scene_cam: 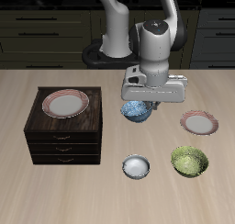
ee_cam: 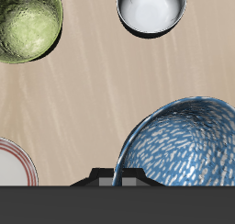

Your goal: Stack the blue bowl on the green bowl

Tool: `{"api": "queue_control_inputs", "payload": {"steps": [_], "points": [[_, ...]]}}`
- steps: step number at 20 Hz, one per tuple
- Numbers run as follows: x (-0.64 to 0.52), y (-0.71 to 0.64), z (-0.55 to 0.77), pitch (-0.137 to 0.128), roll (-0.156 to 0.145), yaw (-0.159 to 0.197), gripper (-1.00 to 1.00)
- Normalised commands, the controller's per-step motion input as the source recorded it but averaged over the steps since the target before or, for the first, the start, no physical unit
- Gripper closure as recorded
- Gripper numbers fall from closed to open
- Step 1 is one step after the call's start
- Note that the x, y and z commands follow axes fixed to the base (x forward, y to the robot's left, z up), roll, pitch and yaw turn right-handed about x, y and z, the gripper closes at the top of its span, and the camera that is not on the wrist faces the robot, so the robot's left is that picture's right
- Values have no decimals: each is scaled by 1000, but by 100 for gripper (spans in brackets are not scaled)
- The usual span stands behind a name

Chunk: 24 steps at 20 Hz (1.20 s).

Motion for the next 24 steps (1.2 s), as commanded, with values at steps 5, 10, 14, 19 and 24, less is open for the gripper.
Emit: {"api": "queue_control_inputs", "payload": {"steps": [5,10,14,19,24], "points": [[-99,4,756,-105,-7,36,100],[-63,33,519,-57,5,39,100],[-158,85,518,-68,19,13,100],[37,171,199,-9,19,19,100],[218,229,119,3,-7,25,100]]}}
